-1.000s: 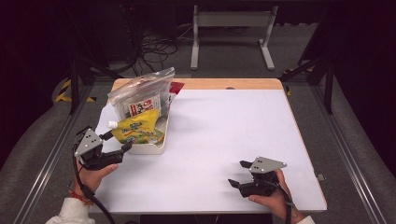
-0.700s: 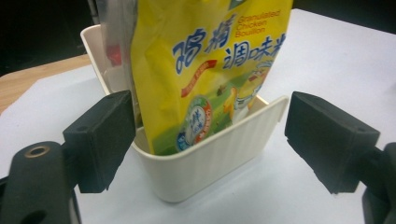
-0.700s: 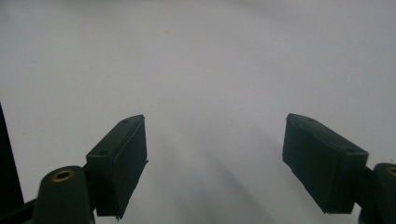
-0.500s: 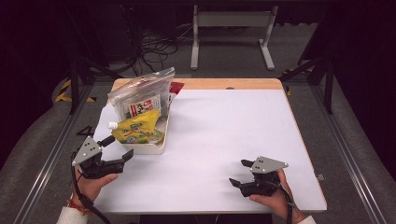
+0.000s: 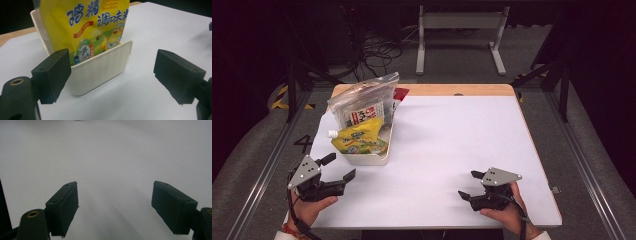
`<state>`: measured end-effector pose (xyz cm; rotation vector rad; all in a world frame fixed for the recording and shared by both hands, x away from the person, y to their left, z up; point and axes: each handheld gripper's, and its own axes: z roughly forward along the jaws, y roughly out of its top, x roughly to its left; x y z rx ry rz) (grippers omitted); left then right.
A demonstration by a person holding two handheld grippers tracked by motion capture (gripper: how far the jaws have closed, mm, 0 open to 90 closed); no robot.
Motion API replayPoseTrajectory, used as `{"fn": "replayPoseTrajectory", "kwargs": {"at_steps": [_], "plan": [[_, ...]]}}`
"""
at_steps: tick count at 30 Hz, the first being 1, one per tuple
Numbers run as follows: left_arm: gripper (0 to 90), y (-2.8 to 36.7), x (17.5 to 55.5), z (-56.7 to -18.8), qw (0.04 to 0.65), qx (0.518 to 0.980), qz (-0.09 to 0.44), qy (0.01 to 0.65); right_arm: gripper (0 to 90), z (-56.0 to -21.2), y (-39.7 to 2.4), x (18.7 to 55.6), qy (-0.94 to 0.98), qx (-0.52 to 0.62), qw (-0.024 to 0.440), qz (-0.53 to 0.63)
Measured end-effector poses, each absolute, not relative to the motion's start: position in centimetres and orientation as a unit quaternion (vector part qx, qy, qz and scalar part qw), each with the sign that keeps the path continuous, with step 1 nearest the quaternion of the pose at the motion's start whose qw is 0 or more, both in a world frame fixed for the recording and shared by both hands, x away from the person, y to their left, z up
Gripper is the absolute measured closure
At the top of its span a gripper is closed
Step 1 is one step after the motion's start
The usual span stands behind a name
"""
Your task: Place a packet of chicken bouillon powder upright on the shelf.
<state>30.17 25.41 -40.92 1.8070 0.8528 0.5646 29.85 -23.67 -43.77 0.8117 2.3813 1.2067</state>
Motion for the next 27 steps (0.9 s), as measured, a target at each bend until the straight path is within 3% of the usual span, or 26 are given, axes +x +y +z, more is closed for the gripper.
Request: {"fn": "replayPoseTrajectory", "kwargs": {"at_steps": [27], "plan": [[15.4, 20.9, 29.6, -41.5, 0.503, 0.782, 0.212, 0.302, 20.5, -42.6, -25.8, 29.5, 0.831, 0.302, 0.22, 0.413]]}}
